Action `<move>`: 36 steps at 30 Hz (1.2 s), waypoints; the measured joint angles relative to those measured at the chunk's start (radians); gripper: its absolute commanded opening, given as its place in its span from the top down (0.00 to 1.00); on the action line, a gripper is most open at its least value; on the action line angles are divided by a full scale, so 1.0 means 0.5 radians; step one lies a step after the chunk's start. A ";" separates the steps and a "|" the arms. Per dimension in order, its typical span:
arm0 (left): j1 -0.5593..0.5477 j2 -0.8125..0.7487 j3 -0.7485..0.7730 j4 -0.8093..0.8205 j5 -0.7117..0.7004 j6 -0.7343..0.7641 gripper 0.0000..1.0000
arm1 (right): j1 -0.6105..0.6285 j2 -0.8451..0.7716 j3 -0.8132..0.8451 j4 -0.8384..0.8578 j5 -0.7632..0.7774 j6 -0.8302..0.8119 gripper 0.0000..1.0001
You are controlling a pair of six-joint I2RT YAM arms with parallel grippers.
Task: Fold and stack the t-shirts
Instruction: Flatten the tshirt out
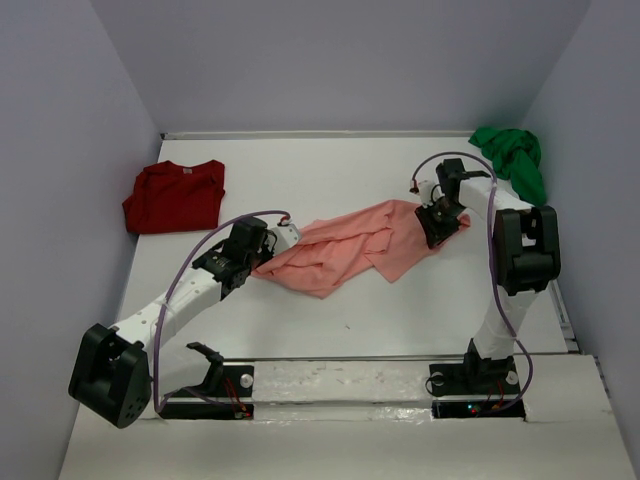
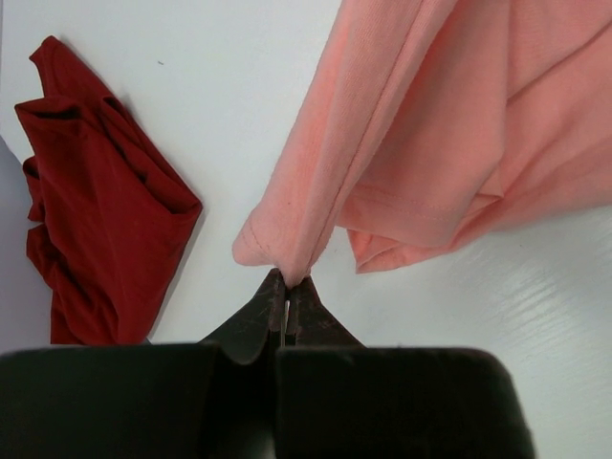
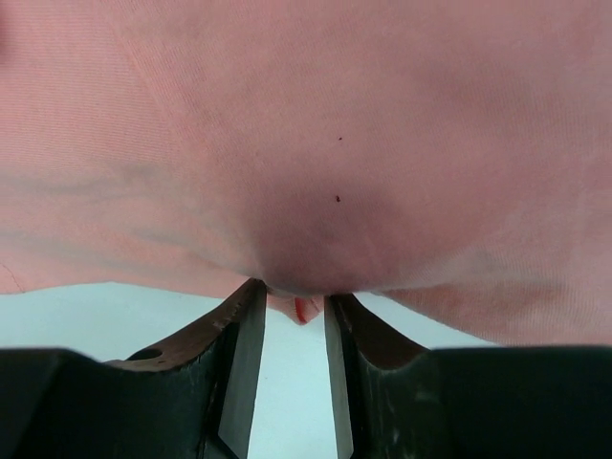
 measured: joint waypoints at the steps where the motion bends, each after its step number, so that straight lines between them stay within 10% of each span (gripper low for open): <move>1: 0.000 0.000 0.000 -0.003 0.002 -0.001 1.00 | 0.000 0.000 0.008 -0.003 0.000 -0.001 0.62; 10: 0.000 0.000 -0.001 -0.013 0.006 -0.003 1.00 | 0.000 0.000 0.049 -0.005 -0.001 0.000 0.68; 17: 0.000 0.000 -0.001 -0.013 0.010 -0.004 1.00 | 0.000 0.000 0.053 -0.005 0.003 0.002 1.00; 36: 0.001 -0.059 -0.001 -0.007 -0.014 -0.014 1.00 | 0.000 -0.285 0.075 0.037 0.178 0.043 1.00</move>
